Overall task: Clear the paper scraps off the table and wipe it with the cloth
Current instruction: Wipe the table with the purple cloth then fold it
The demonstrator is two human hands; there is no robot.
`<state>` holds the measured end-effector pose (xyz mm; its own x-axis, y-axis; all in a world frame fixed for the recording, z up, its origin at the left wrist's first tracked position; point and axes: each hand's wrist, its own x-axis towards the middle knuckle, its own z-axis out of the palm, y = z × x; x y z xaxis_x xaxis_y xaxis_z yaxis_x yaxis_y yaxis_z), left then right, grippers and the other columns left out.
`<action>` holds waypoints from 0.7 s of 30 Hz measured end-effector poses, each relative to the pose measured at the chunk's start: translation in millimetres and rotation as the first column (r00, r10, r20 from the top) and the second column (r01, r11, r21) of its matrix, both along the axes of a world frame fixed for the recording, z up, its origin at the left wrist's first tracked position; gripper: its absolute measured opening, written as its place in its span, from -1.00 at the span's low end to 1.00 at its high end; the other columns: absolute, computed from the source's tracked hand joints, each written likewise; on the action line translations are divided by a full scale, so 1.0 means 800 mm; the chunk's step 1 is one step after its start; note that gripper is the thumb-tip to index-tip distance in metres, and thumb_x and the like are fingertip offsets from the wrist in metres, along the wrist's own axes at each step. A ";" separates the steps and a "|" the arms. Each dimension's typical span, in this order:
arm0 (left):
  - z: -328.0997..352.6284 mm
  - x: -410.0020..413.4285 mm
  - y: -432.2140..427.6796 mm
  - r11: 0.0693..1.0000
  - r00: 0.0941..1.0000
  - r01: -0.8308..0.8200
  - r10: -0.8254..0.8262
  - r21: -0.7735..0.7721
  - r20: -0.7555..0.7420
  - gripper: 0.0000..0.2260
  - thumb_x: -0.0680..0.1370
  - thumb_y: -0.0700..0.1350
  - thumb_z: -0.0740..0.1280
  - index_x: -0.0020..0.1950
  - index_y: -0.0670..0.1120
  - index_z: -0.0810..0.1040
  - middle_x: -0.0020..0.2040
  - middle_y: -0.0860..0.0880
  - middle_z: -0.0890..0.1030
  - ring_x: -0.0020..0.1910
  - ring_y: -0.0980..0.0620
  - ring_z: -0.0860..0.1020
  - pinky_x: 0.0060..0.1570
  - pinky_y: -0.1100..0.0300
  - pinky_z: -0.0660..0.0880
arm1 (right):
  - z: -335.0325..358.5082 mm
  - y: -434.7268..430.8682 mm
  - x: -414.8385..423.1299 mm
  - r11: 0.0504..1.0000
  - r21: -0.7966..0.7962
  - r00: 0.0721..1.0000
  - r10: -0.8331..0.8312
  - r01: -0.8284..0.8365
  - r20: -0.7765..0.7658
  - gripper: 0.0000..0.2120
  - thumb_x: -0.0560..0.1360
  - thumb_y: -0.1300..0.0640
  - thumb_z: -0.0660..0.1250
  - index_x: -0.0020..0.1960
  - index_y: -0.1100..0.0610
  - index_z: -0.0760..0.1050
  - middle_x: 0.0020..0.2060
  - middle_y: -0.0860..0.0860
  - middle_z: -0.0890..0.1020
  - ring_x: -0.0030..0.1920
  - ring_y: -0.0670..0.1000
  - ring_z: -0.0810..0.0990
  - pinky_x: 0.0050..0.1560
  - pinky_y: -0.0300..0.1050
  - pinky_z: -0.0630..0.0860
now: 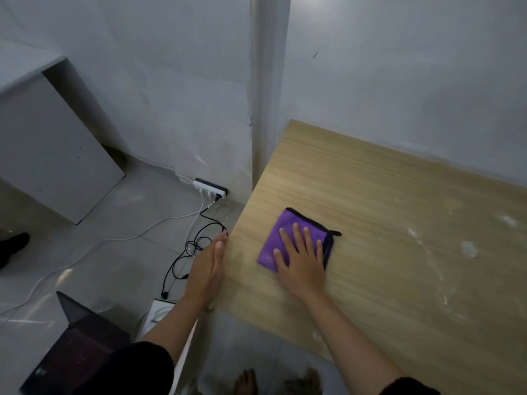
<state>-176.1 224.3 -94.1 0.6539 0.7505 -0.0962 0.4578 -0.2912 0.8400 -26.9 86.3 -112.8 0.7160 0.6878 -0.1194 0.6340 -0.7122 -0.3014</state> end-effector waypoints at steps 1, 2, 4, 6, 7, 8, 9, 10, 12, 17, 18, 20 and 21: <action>0.002 -0.007 -0.002 1.000 1.000 -0.016 0.016 -0.019 0.010 -0.44 0.52 0.24 -0.13 0.36 0.02 0.37 0.17 0.12 0.51 0.13 0.15 0.46 0.08 0.18 0.34 | 0.002 0.005 -0.003 1.000 -0.025 1.000 -0.014 0.014 -0.011 -0.36 0.42 -0.26 -0.31 0.48 -0.16 -0.11 0.50 -0.11 -0.15 0.49 -0.03 -0.26 0.44 0.04 -0.36; 0.004 -0.013 -0.005 0.999 0.999 -0.029 0.030 -0.040 0.016 -0.40 0.50 0.27 -0.15 0.36 0.02 0.36 0.17 0.12 0.51 0.11 0.16 0.46 0.06 0.18 0.33 | 0.003 0.013 -0.010 0.999 -0.031 1.000 -0.013 0.012 -0.023 -0.35 0.41 -0.26 -0.33 0.48 -0.14 -0.13 0.49 -0.10 -0.18 0.49 -0.01 -0.27 0.43 0.07 -0.37; 0.005 -0.023 -0.012 0.992 0.994 -0.097 0.100 -0.085 0.031 -0.41 0.51 0.25 -0.17 0.35 0.01 0.37 0.15 0.11 0.53 0.02 0.22 0.47 0.01 0.17 0.33 | 0.004 0.031 -0.037 0.999 -0.006 0.998 0.047 -0.047 -0.032 -0.38 0.44 -0.23 -0.24 0.48 -0.13 -0.05 0.50 -0.08 -0.10 0.51 0.04 -0.18 0.45 0.10 -0.33; 0.005 -0.030 -0.017 0.966 0.970 -0.229 0.237 -0.120 0.060 -0.46 0.53 0.19 -0.15 0.30 0.01 0.42 0.10 0.06 0.58 -0.07 0.24 0.49 -0.06 0.15 0.38 | 0.003 0.044 -0.080 0.981 0.029 0.982 0.190 -0.190 0.006 -0.45 0.47 -0.17 -0.04 0.45 -0.11 0.14 0.49 -0.02 0.15 0.50 0.10 0.06 0.41 0.14 -0.16; 0.001 -0.036 -0.018 0.949 0.952 -0.287 0.298 -0.132 0.068 -0.48 0.53 0.18 -0.15 0.28 0.02 0.43 0.03 0.02 0.61 -0.08 0.18 0.52 -0.05 0.12 0.42 | 0.001 0.048 -0.104 0.959 0.034 0.960 0.279 -0.280 0.031 -0.47 0.48 -0.15 0.03 0.43 -0.11 0.19 0.47 -0.02 0.22 0.48 0.11 0.12 0.38 0.15 -0.08; -0.001 -0.041 -0.017 0.934 0.938 -0.327 0.339 -0.145 0.071 -0.50 0.53 0.18 -0.15 0.26 0.04 0.43 -0.02 -0.01 0.62 -0.06 0.09 0.56 -0.01 0.08 0.46 | -0.001 0.048 -0.126 0.935 0.034 0.935 0.352 -0.354 0.049 -0.49 0.49 -0.14 0.06 0.43 -0.11 0.18 0.46 -0.02 0.23 0.48 0.10 0.12 0.37 0.14 -0.06; -0.003 -0.047 -0.017 0.926 0.931 -0.345 0.358 -0.151 0.073 -0.51 0.53 0.18 -0.15 0.23 0.05 0.44 -0.03 -0.04 0.61 -0.03 0.00 0.57 0.04 0.03 0.49 | -0.003 0.042 -0.144 0.914 0.036 0.914 0.402 -0.404 0.057 -0.49 0.51 -0.14 0.06 0.44 -0.11 0.16 0.47 -0.03 0.20 0.49 0.08 0.06 0.38 0.13 -0.06; -0.006 -0.052 -0.018 0.928 0.932 -0.344 0.356 -0.145 0.068 -0.52 0.54 0.18 -0.15 0.22 0.05 0.44 0.00 -0.05 0.60 0.00 -0.04 0.57 0.07 0.00 0.49 | -0.004 0.033 -0.156 0.900 0.043 0.901 0.431 -0.433 0.056 -0.50 0.52 -0.14 0.06 0.45 -0.11 0.13 0.48 -0.04 0.17 0.50 0.07 0.02 0.39 0.12 -0.08; -0.007 -0.058 -0.024 0.942 0.944 -0.317 0.324 -0.109 0.058 -0.56 0.60 0.13 -0.11 0.21 0.00 0.46 0.08 -0.05 0.58 0.05 -0.01 0.53 0.08 0.06 0.44 | -0.007 0.005 -0.160 0.882 0.060 0.883 0.462 -0.467 0.083 -0.52 0.55 -0.13 0.03 0.46 -0.12 0.11 0.49 -0.06 0.14 0.50 0.04 0.00 0.41 0.11 -0.08; 0.000 -0.047 -0.051 0.975 0.992 -0.124 0.127 0.185 -0.002 -0.60 0.59 0.04 -0.02 0.23 -0.09 0.47 0.18 -0.08 0.55 0.18 -0.02 0.48 0.21 0.08 0.36 | -0.015 -0.067 -0.096 0.930 0.099 0.931 0.339 -0.353 0.135 -0.54 0.56 -0.13 0.02 0.45 -0.16 0.13 0.48 -0.09 0.18 0.49 0.02 0.08 0.43 0.10 -0.02; -0.004 -0.044 -0.058 0.969 0.994 -0.074 0.091 0.234 -0.061 -0.57 0.57 0.06 -0.03 0.28 -0.09 0.44 0.27 -0.10 0.51 0.29 -0.05 0.42 0.32 0.04 0.29 | -0.014 -0.074 -0.078 0.958 0.081 0.956 0.265 -0.277 0.130 -0.53 0.55 -0.14 0.00 0.45 -0.17 0.12 0.48 -0.09 0.16 0.49 0.03 0.08 0.43 0.10 -0.04; -0.013 -0.039 -0.077 0.957 0.983 0.038 0.015 0.288 -0.181 -0.50 0.55 0.11 -0.06 0.37 -0.07 0.35 0.42 -0.08 0.37 0.44 -0.01 0.25 0.43 0.05 0.08 | -0.008 -0.083 -0.046 0.990 0.002 0.987 0.140 -0.141 0.081 -0.48 0.53 -0.20 -0.16 0.47 -0.17 -0.02 0.50 -0.09 0.01 0.51 0.01 -0.06 0.46 0.08 -0.17; -0.015 -0.035 -0.088 0.952 0.975 0.100 -0.035 0.291 -0.221 -0.45 0.52 0.16 -0.10 0.41 -0.05 0.30 0.46 -0.05 0.31 0.48 0.03 0.17 0.44 0.08 0.01 | -0.006 -0.085 -0.038 0.994 -0.035 0.993 0.108 -0.106 0.046 -0.45 0.50 -0.22 -0.24 0.48 -0.17 -0.12 0.51 -0.09 -0.07 0.51 0.00 -0.16 0.47 0.08 -0.25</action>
<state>-204.0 153.5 -106.1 0.6928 0.7210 -0.0159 0.5853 -0.5493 0.5965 -57.2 18.2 -117.5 0.6440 0.7571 -0.1103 0.7200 -0.6484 -0.2474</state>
